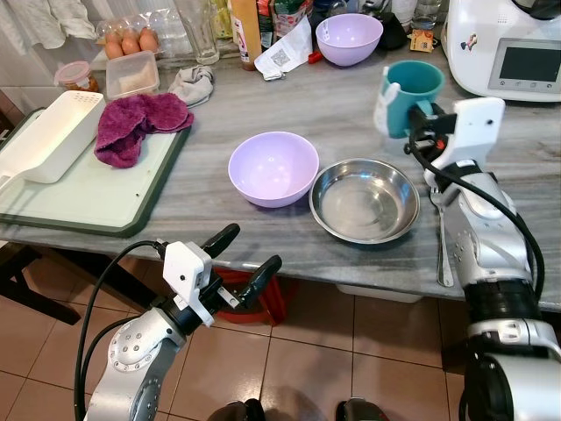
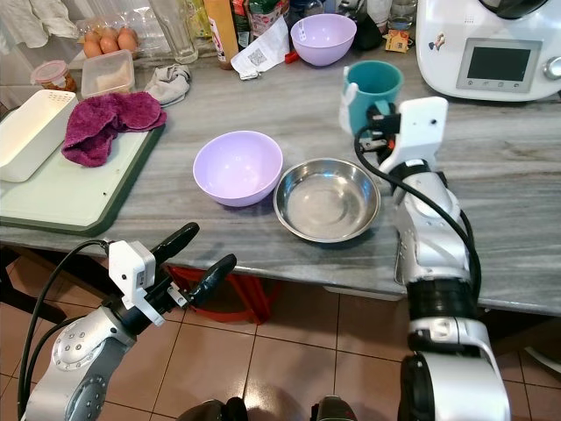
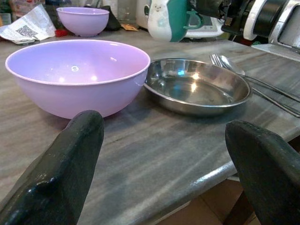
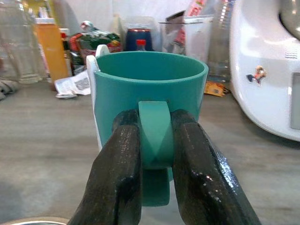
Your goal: Setting the table
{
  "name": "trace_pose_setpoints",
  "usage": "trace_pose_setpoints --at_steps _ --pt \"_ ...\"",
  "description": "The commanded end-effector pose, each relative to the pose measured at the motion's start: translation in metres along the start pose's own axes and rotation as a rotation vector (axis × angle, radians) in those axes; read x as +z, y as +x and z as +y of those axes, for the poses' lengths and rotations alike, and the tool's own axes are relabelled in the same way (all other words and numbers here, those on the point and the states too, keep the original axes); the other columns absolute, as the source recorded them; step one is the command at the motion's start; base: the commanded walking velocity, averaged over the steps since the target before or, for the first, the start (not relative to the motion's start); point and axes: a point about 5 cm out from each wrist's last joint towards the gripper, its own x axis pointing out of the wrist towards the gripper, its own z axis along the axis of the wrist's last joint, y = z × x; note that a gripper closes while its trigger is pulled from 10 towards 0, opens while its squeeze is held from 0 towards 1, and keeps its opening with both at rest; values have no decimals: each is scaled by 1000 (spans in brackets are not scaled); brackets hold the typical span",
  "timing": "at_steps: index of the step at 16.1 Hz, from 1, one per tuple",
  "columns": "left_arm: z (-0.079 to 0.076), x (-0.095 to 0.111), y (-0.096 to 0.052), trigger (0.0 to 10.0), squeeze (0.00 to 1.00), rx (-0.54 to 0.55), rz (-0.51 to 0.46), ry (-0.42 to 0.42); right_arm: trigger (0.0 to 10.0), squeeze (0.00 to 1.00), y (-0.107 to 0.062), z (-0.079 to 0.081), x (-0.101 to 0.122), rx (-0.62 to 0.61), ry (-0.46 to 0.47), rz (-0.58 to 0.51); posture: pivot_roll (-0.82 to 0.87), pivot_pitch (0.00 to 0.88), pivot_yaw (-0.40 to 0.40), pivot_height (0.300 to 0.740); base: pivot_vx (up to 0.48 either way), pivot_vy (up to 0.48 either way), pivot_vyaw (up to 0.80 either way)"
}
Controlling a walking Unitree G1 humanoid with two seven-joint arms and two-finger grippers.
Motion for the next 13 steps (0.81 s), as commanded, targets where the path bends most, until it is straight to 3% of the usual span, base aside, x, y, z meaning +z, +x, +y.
trace_pose_setpoints --at_steps 1,8,9,10,11,13 --pt "1 -2 -5 10000 0 -1 16 9 10000 0 4 7 0 36 20 -12 -89 228 92 740 0 0 0" --pt "-2 0 -3 10000 0 -13 -13 -7 10000 0 -4 9 -24 58 41 52 -90 223 91 740 0 0 0" --pt "-2 -1 -3 10000 0 -13 -12 -6 10000 165 -4 8 -25 57 40 54 -92 220 92 740 0 0 0" --pt "-1 -2 -4 10000 0 -14 -9 -6 10000 878 -4 8 -26 55 41 56 -94 221 95 740 0 0 0" --pt "-1 -4 -4 10000 0 -15 -8 -7 10000 1000 -4 7 -26 50 41 59 -96 222 96 740 0 0 0" --pt "0 -4 -4 10000 0 -19 -5 -7 10000 1000 -5 7 -29 48 43 63 -95 223 98 740 0 0 0"
